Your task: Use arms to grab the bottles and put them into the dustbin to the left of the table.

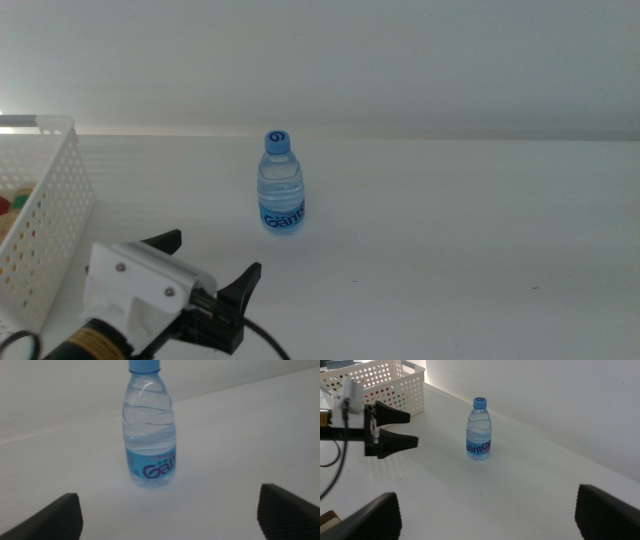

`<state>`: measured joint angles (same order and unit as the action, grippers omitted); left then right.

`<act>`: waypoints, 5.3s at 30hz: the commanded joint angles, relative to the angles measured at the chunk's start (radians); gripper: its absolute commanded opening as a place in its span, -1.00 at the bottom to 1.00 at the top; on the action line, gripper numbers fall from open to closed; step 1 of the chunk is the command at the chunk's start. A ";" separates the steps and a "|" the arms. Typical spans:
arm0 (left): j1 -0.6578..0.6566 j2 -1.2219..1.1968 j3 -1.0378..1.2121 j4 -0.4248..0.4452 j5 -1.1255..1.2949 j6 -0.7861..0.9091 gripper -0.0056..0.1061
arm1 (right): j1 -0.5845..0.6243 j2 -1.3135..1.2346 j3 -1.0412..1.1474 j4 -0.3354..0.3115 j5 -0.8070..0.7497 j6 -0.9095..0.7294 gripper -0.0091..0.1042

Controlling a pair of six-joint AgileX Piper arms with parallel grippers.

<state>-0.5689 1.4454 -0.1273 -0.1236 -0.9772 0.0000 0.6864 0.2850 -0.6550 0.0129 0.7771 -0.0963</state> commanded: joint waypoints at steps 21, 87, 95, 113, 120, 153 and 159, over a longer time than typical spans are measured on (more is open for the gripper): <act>0.002 0.366 -0.330 -0.070 -0.046 0.023 0.78 | 0.001 -0.004 0.002 -0.005 -0.013 -0.008 0.80; 0.236 -0.208 -0.485 -0.270 1.161 0.310 -0.93 | 0.001 -0.004 0.002 -0.005 -0.013 -0.006 0.80; 0.495 -0.209 -0.762 -0.059 1.714 0.316 -0.93 | 0.001 -0.004 0.002 -0.005 -0.013 -0.006 0.80; 0.942 0.161 -1.351 0.074 2.163 0.594 -0.93 | 0.001 -0.004 0.002 -0.005 -0.013 -0.006 0.80; 1.009 0.284 -1.353 0.049 2.123 0.671 -0.93 | 0.001 -0.004 0.002 -0.005 -0.013 -0.006 0.80; 0.986 0.157 -1.323 0.081 2.203 0.568 0.78 | 0.001 -0.004 0.002 -0.005 -0.013 0.003 0.80; 0.856 -0.050 -1.323 0.051 2.290 0.511 0.78 | 0.001 -0.004 0.002 -0.005 -0.013 0.014 0.80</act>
<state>0.3227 1.4588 -1.4450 -0.0415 1.2059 0.5313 0.6864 0.2850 -0.6550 0.0129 0.7771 -0.0830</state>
